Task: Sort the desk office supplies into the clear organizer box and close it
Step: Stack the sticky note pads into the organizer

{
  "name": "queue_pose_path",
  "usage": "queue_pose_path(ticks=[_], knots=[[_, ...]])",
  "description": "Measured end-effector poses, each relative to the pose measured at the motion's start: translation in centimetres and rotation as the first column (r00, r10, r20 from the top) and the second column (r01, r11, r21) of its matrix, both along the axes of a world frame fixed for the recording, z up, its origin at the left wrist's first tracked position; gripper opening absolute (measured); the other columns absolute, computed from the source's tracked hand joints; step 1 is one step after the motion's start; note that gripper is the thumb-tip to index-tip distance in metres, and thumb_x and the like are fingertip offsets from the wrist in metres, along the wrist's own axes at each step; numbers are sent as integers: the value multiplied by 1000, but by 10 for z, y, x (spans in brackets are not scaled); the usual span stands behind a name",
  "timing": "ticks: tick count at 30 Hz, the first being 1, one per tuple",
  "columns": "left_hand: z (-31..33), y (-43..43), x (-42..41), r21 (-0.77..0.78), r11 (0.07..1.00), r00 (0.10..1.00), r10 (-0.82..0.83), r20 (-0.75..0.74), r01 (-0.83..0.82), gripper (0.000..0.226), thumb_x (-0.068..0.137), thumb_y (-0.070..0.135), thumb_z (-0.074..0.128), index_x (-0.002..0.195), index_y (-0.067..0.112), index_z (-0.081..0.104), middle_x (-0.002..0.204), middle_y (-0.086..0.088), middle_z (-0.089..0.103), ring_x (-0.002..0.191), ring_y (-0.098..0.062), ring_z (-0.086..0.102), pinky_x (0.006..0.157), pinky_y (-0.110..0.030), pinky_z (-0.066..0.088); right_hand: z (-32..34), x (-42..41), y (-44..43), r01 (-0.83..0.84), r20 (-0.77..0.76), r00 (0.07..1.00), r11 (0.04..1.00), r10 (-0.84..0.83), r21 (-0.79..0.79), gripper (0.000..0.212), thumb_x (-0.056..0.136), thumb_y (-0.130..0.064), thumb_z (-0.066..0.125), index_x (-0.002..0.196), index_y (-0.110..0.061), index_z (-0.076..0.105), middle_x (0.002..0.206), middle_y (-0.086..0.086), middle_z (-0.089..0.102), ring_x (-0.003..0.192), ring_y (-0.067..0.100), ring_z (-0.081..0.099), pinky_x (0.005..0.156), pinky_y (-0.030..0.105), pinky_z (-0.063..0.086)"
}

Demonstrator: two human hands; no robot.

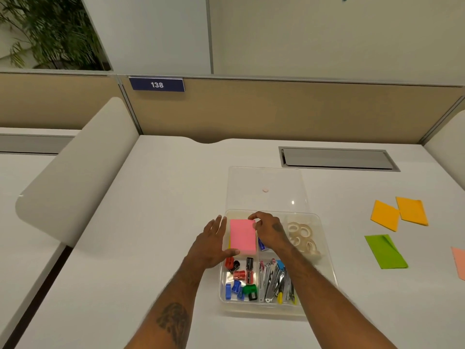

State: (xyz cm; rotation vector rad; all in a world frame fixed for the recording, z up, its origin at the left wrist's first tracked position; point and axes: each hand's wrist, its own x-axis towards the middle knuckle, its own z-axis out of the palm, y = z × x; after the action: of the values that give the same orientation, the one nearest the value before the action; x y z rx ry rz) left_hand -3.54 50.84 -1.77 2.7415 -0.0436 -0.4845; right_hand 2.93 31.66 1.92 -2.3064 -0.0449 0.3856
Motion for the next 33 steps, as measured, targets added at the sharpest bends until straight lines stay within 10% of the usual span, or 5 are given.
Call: queue_pose_path(ticks=[17, 33], knots=[[22, -33, 40, -11, 998, 973, -56, 225, 60, 105, 77, 84, 29, 153, 25, -11, 163, -2, -15, 150, -20, -13, 121, -41, 3, 8, 5, -65, 151, 267, 958, 976, -105, -157, 34, 96, -31, 52, 128, -22, 53, 133, 3, 51, 118, 20, 53, 96, 31, 44], [23, -294, 92, -28, 950, 919, -294, 261, 312, 99, 81, 80, 34, 154, 26, -5, 163, -3, -12, 150, -19, -14, 123, -44, 5, -11, -15, -356, 499, 209, 866, 760, -454, -416, 63, 95, -45, 46, 149, -21, 25, 158, 12, 16, 146, 29, 10, 113, 45, 29]])
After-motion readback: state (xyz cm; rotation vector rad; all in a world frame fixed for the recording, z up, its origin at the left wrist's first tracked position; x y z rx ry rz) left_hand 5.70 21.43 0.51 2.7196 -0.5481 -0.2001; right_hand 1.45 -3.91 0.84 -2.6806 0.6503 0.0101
